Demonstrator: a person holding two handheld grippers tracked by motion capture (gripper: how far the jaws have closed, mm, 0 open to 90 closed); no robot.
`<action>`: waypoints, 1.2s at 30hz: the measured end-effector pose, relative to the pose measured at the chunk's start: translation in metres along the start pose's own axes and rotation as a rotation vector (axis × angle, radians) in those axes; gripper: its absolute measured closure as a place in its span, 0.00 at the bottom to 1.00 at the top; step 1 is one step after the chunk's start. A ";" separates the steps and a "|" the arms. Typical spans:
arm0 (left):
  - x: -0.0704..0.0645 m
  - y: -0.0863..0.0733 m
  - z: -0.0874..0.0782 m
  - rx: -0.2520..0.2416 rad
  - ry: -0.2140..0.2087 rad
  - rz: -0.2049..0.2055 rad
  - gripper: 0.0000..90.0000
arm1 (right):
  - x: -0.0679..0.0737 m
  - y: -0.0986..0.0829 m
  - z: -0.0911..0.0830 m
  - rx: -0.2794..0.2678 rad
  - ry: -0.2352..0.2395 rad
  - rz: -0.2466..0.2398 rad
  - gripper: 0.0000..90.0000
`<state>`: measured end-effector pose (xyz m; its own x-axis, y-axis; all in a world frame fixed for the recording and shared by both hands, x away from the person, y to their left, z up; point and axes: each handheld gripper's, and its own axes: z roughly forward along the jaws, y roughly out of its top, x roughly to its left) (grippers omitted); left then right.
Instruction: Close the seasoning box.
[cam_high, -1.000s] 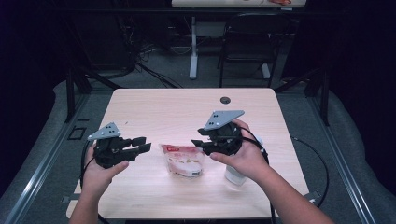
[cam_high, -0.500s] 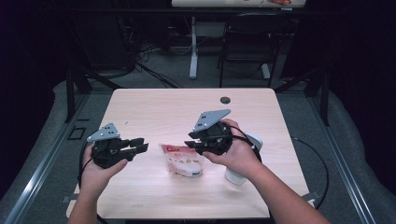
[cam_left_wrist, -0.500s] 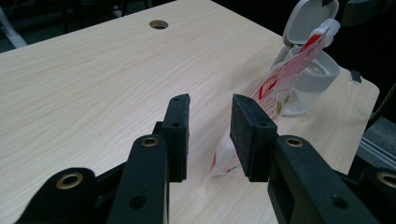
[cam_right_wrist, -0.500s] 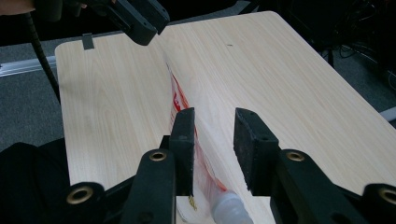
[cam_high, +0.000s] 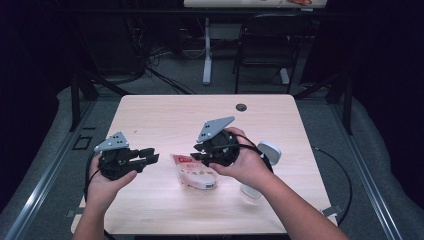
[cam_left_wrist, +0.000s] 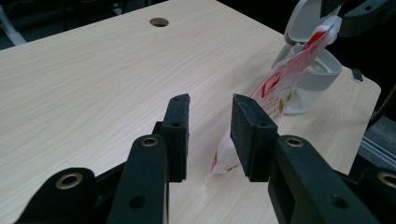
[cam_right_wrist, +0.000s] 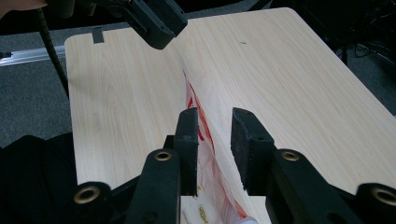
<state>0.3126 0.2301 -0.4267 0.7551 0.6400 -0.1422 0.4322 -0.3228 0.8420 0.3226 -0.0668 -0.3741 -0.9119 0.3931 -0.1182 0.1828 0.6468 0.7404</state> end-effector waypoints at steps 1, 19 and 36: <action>0.000 0.000 0.000 0.000 -0.003 0.000 0.75 | 0.000 0.000 0.001 0.005 0.002 -0.002 0.80; 0.003 -0.002 0.002 0.010 -0.012 -0.005 0.75 | 0.002 0.008 0.021 0.044 0.024 -0.012 0.81; 0.006 -0.003 0.001 0.013 -0.010 -0.007 0.75 | 0.004 0.015 0.047 0.086 0.042 -0.029 0.85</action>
<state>0.3166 0.2341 -0.4309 0.7570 0.6352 -0.1535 0.4439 -0.3274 0.8341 0.3387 -0.0243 -0.3945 -0.9314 0.3472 -0.1094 0.1859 0.7120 0.6771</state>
